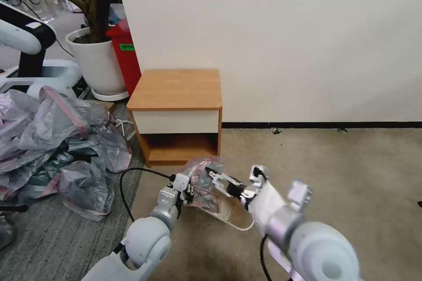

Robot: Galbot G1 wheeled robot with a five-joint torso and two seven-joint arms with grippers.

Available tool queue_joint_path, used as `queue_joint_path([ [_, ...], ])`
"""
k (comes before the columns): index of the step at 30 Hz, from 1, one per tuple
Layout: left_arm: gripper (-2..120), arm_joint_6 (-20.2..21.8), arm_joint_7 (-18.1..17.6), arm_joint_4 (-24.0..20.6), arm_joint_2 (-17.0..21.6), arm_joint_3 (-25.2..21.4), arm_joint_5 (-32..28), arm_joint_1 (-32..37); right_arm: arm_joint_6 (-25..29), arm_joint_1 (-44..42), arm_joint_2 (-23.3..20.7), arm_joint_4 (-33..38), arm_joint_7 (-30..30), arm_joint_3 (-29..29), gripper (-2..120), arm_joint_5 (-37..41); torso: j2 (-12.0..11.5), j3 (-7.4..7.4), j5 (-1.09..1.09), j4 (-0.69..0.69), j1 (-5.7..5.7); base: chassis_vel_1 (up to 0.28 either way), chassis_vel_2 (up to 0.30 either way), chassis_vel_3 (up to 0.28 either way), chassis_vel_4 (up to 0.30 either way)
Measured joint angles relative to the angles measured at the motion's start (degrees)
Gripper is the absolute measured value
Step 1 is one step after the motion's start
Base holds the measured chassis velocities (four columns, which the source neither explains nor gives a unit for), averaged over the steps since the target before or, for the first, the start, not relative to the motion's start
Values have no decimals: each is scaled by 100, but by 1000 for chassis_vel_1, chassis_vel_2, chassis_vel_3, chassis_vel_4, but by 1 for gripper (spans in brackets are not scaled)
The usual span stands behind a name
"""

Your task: Pick up the garbage bag from the table and place it over the trash can.

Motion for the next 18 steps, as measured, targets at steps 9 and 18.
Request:
queue_joint_path([
  [9, 9, -292, 165, 114, -125, 38, 628, 36, 9, 725, 279, -715, 742, -454, 82, 220, 0, 0, 0, 0, 0, 0, 0, 0, 0],
  [18, 9, -550, 297, 212, -220, 52, 1220, 50, 32, 1065, 467, -1291, 1045, -538, 82, 70, 0, 0, 0, -1, 0, 0, 0, 0, 0],
])
